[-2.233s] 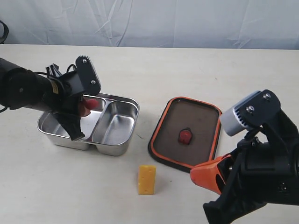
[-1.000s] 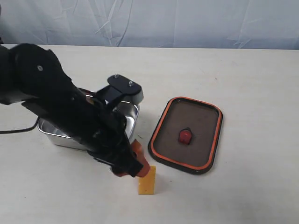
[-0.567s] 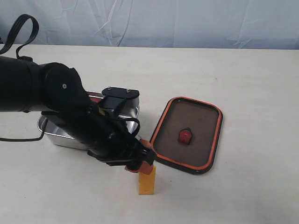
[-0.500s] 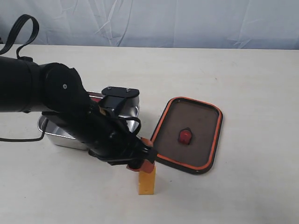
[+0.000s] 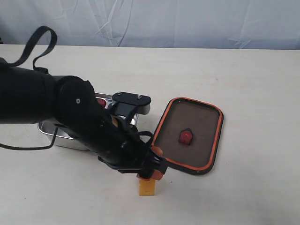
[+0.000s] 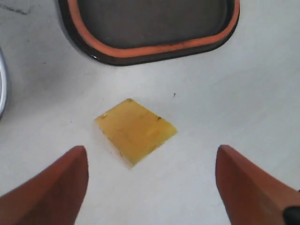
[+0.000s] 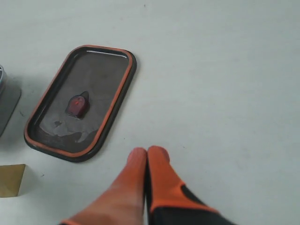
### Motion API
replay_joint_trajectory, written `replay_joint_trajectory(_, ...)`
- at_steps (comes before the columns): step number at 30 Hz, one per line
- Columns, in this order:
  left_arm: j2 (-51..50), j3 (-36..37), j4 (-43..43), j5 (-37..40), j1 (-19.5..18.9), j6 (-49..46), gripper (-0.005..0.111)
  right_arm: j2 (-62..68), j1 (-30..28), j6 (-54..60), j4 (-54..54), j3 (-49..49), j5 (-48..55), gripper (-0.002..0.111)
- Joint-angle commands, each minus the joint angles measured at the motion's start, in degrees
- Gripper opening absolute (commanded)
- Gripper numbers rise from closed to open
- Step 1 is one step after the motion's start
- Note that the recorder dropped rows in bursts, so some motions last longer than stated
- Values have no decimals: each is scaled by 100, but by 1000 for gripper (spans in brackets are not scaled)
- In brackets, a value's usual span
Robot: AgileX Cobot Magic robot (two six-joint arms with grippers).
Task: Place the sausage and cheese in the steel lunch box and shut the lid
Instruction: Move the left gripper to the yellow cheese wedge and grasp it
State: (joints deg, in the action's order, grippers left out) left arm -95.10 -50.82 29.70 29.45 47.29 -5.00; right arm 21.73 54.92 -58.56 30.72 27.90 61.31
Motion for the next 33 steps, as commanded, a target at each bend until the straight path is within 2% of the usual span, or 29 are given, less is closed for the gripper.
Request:
replay_joint_trajectory(1, -242, 5, -636, -295, 88, 665, 70, -24, -29, 8, 87, -11, -9, -1)
replay_joint_trajectory(20, -463, 5, -539, -892, 88, 779, 70, -24, -29, 8, 77, -11, -9, -1)
replay_joint_trajectory(33, -485, 5, -517, -867, 89, 754, 70, -24, -29, 8, 77, -11, -9, -1)
